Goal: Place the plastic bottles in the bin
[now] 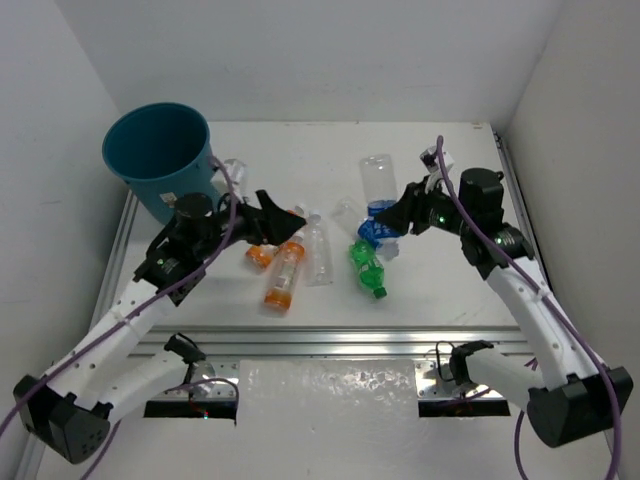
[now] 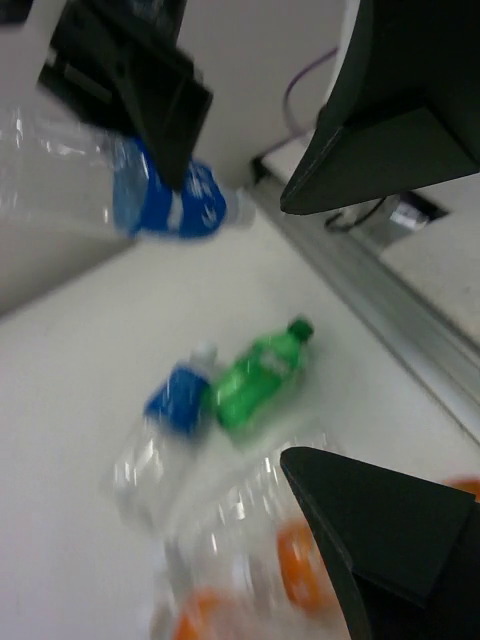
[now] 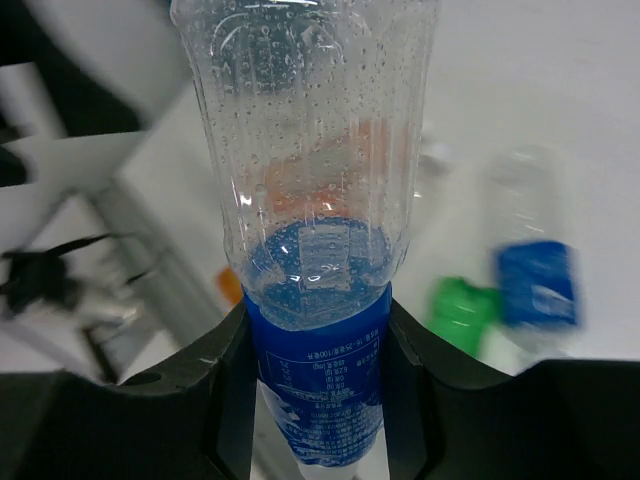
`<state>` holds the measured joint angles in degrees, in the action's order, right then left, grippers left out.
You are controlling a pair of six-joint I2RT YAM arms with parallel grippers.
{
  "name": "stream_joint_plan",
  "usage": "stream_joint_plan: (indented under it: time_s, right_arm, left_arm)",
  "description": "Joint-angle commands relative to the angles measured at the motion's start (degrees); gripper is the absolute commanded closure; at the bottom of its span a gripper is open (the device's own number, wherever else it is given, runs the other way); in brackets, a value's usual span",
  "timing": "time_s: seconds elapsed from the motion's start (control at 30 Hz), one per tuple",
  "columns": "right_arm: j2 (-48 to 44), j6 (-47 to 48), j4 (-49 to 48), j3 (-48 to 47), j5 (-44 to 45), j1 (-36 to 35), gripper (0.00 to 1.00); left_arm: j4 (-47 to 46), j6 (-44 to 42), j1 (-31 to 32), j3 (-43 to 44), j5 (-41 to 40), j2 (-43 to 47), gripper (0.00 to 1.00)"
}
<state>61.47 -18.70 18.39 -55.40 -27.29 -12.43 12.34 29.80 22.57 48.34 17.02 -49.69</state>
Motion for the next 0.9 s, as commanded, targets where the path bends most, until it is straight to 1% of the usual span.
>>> stream_joint_plan:
  time_s: [0.0, 0.03, 0.07, 0.13, 0.2, 0.3, 0.37, 0.43, 0.47, 0.5, 0.53, 0.57, 0.63, 0.67, 0.7, 0.73, 0.77, 0.8, 0.83, 0.87]
  right_arm:
    - [-3.54, -7.38, -11.51, 4.49, -21.38, -3.74, 0.79]
    - [-4.42, -9.23, -13.8, 5.2, -25.93, -4.53, 0.79]
    - [-5.82, -10.64, -17.91, 5.73, -28.24, -5.84, 0.78]
    - [-7.15, -13.55, -21.37, 6.7, -31.76, -7.25, 0.77]
    - [-7.51, -13.99, -22.61, 6.53, -33.0, -8.67, 0.77]
    - [-8.3, -15.22, -24.54, 6.7, -35.72, -10.07, 0.76]
    - [-8.56, -15.49, -25.07, 6.79, -35.64, -10.95, 0.75]
    - [-8.56, -15.4, -25.33, 6.88, -35.29, -11.13, 0.75]
    - [-8.56, -15.4, -25.6, 7.05, -35.03, -11.22, 0.75]
    - [-8.48, -15.4, -25.77, 7.14, -35.03, -11.3, 0.75]
    - [-8.47, -15.32, -25.78, 7.06, -35.03, -11.3, 0.75]
    - [-8.65, -14.79, -25.51, 6.88, -34.5, -11.22, 0.75]
    - [-9.26, -13.22, -23.51, 6.53, -32.93, -11.3, 0.74]
    - [-9.44, -12.6, -22.45, 6.01, -30.48, -11.3, 0.66]
    - [-9.62, -11.98, -21.13, 5.65, -28.8, -11.22, 0.55]
    - [-9.62, -11.37, -18.59, 5.48, -26.96, -11.22, 0.42]
    - [-9.79, -10.58, -16.57, 5.21, -23.29, -11.3, 0.18]
    - [-10.4, -9.7, -14.55, 4.86, -20.38, -11.22, 0.01]
    - [-10.67, -7.78, -9.83, 4.42, -17.13, -11.22, 0.01]
    - [-11.11, -6.97, -7.69, 3.81, -13.79, -11.22, 0.01]
  left_arm:
    - [-18.12, 6.67, 7.82, 5.7, 8.21, -3.38, 0.0]
    - [-19.1, 6.24, 11.24, 7.02, 7.69, -4.79, 0.0]
    - [-19.28, 5.8, 12.4, 9.64, 7.51, -7.41, 0.0]
    - [-20.77, 5.09, 15.3, 12.47, 9.69, -10.67, 0.0]
    - [-22.62, 4.48, 16.89, 13.36, 10.85, -12.09, 0.0]
    - [-20.87, 2.9, 19.52, 15.64, 9.88, -14.9, 0.0]
    - [-20.34, 2.54, 20.06, 16.44, 10.4, -16.84, 0.01]
    - [-19.46, 2.11, 21.02, 17.49, 10.5, -18.33, 0.08]
    - [-18.67, 1.32, 21.29, 18.02, 10.06, -18.68, 0.14]
    - [-17.45, 0.96, 21.9, 18.98, 10.05, -19.21, 0.28]
    - [-17.0, 0.7, 21.99, 19.34, 10.14, -19.39, 0.35]
    - [-16.47, 0.35, 22.08, 19.69, 9.71, -19.48, 0.4]
    - [-14.19, -0.96, 22.08, 21.09, 9.35, -19.57, 0.61]
    - [-12.53, -1.5, 22.08, 21.53, 8.48, -19.48, 0.89]
    - [-9.64, -2.2, 22.08, 23.19, 6.91, -19.04, 0.97]
    - [-7.7, -2.99, 22.08, 24.34, 4.45, -18.78, 1.0]
    - [-2.63, -4.91, 22.08, 25.65, -2.97, -18.43, 1.0]
    - [0.72, -6.23, 21.99, 29.32, -8.43, -17.99, 1.0]
    - [4.15, -7.73, 21.99, 31.71, -15.36, -18.16, 1.0]
    - [9.75, -8.96, 20.51, 33.82, -28.48, -18.25, 1.0]
